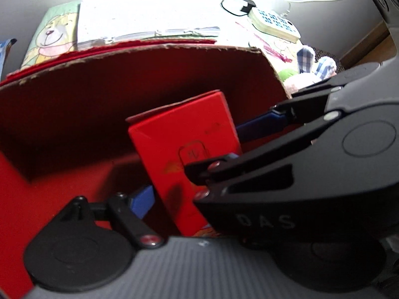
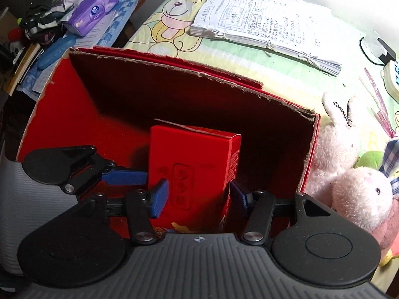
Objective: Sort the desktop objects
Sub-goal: 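Lower both held items into the red cardboard box and open both tools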
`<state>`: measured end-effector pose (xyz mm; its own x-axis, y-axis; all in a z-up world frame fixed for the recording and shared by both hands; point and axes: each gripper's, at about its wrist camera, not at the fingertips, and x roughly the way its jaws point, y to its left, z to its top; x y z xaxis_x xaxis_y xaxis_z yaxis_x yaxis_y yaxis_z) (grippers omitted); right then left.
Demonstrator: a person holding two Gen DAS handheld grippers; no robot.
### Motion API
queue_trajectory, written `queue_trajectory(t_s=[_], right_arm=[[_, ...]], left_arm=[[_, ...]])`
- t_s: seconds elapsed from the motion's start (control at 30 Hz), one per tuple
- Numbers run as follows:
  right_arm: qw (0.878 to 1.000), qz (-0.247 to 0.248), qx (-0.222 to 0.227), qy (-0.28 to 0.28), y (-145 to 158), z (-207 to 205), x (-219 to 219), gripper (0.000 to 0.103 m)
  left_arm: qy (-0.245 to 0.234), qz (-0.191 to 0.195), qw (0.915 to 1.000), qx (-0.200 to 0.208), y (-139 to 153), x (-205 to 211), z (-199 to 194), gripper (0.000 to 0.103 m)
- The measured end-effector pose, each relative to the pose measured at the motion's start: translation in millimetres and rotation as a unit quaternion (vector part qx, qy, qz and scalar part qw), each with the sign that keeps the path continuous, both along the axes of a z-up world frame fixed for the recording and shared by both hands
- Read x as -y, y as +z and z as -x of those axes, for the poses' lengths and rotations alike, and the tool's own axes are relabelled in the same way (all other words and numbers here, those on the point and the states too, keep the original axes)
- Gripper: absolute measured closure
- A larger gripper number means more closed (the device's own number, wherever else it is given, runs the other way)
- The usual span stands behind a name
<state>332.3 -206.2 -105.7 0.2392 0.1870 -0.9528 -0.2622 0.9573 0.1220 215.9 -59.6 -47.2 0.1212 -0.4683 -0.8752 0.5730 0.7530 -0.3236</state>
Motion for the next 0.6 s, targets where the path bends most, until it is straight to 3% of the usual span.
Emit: queue_trajectory(t_s=[0.17,0.4,0.5,0.6], right_arm=[[1.000,0.005,-0.005,-0.010,7.0,-1.9,8.3,0.046],[0.989,-0.111,0.060,-0.076,33.9,12.5,58.6,0.049],[0.982,-0.136,0.089,-0.096,38.2,23.0,77.1,0.063],[0.973,-0.162,0.115,-0.115,39.1,31.5,89.4,0.069]], left_arm=[[-0.020,-0.002,0.9998,0.004,1.1,9.5,-2.4,0.019],[0.026,-0.039,0.9989,-0.007,-7.0,4.7,-31.3,0.019],[0.057,-0.045,0.9974,-0.006,-6.4,2.1,-48.5,0.020],[0.058,-0.048,0.9971,-0.014,-10.3,12.3,-60.8,0.024]])
